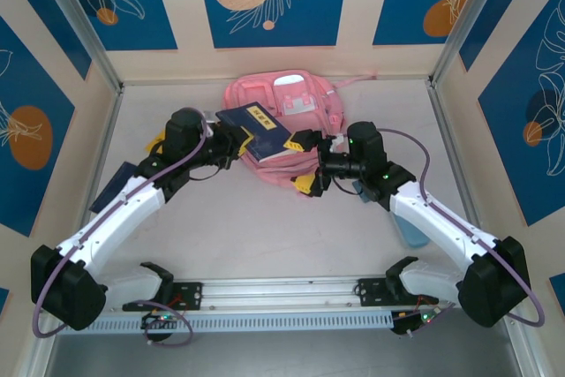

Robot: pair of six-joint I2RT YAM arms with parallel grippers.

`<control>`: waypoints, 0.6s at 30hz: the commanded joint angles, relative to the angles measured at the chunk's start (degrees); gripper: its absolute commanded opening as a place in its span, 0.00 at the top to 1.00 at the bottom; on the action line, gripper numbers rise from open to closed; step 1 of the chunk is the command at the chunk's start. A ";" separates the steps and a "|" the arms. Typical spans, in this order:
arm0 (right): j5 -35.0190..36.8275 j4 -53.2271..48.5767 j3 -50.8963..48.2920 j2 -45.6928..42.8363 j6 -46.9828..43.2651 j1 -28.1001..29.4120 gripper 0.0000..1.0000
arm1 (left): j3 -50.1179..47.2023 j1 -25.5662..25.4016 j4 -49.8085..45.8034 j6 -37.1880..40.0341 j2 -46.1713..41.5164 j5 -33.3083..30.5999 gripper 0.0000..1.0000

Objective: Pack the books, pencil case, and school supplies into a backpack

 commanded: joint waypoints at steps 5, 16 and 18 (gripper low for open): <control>-3.19 10.06 2.72 4.39 11.01 -0.13 0.02 | -0.15 -0.20 6.30 -6.72 -1.76 1.24 1.00; -5.64 14.99 7.49 12.63 12.70 0.98 0.31 | -1.29 -1.35 7.30 -9.48 -3.15 -2.73 1.00; -4.56 14.95 7.93 13.24 12.71 1.69 0.34 | -1.64 -2.45 6.61 -9.38 -4.10 -5.51 1.00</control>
